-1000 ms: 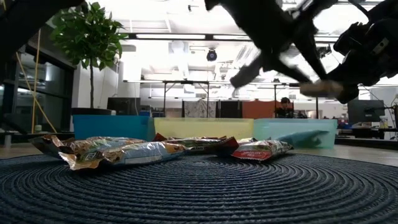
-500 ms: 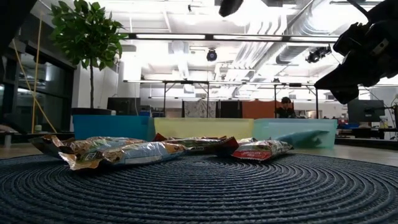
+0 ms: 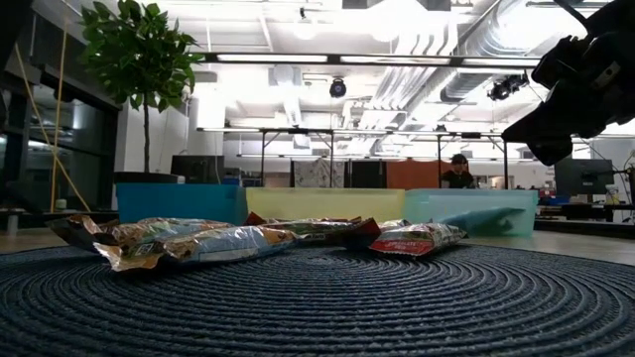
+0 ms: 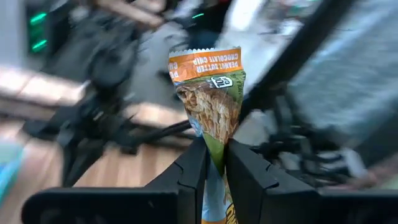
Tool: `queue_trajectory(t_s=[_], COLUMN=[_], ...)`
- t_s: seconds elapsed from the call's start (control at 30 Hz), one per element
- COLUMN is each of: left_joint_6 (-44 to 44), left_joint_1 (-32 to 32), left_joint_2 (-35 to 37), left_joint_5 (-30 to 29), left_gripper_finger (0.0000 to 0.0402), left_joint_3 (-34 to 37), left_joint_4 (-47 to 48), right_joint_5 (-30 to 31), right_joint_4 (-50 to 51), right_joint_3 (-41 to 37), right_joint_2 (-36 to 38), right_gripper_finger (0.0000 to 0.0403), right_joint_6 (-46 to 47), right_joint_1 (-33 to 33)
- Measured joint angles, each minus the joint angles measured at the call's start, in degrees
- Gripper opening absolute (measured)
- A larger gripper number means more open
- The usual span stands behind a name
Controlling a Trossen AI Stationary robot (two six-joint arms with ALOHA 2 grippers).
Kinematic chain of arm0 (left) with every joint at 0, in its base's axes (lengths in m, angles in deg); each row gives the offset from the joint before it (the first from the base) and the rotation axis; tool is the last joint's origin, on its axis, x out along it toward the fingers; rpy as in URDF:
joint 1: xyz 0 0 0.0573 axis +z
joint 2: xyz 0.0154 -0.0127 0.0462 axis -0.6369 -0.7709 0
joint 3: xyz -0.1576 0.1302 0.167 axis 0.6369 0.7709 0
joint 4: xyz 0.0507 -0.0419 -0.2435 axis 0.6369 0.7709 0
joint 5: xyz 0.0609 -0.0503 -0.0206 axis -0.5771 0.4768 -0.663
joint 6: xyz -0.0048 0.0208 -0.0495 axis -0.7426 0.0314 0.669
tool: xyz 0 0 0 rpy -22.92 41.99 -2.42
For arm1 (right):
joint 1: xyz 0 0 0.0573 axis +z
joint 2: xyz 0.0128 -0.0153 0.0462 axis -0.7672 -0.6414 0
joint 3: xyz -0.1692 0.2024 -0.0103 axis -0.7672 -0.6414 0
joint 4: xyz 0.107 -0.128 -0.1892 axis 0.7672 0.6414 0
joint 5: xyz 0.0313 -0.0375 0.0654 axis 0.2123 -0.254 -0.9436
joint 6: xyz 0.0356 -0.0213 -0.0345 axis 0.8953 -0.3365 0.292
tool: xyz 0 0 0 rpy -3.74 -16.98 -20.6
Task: Pick and place Granola Bars by type
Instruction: Put the yellow granola bar into the yellow bin
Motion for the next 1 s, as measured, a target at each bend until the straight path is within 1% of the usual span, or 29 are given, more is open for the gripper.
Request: queue_trajectory(t_s=[0.07,0.13,0.2,0.37,0.5,0.53,0.7,0.8,0.9,1.0], left_joint_6=[-2.07,-3.09,-3.89,-4.69,-4.21,-3.86,-3.36,-0.67,2.22,4.52], left_joint_1=[0.92,1.85,2.79,5.80,9.61,10.69,15.77,18.61,21.24,23.59], left_joint_2=[1.26,2.41,3.33,3.94,3.96,3.97,3.98,3.98,3.98,3.98], left_joint_5=[5.41,8.74,9.62,9.70,10.49,9.01,-2.88,-10.04,-16.74,-23.54], left_gripper_finger=[0.0053,0.0053,0.0053,0.0053,0.0053,0.0053,0.0053,0.0053,0.0053,0.0053], left_joint_3=[0.00,0.00,-0.02,-0.02,0.00,-0.02,0.00,0.00,0.00,0.00], left_joint_4=[-2.60,-4.07,-4.19,-4.04,-5.77,-5.95,-5.69,-5.40,-3.24,1.29], right_joint_5=[0.00,0.00,0.00,0.00,0.00,0.00,0.00,0.00,0.00,0.00], right_joint_4=[-0.01,-0.01,0.01,-0.01,0.00,0.01,0.01,0.01,0.01,0.01], right_joint_3=[0.00,0.00,0.00,0.00,0.00,0.00,0.00,0.00,0.00,0.00], right_joint_2=[0.00,0.00,0.00,0.00,0.00,0.00,0.00,0.00,0.00,0.00], right_gripper_finger=[0.0000,0.0000,0.0000,0.0000,0.0000,0.0000,0.0000,0.0000,0.0000,0.0000], right_joint_6=[0.00,0.00,0.00,0.00,0.00,0.00,0.00,0.00,0.00,0.00], right_joint_1=[-0.02,0.00,-0.02,-0.01,-0.01,0.00,-0.02,-0.02,0.00,-0.02])
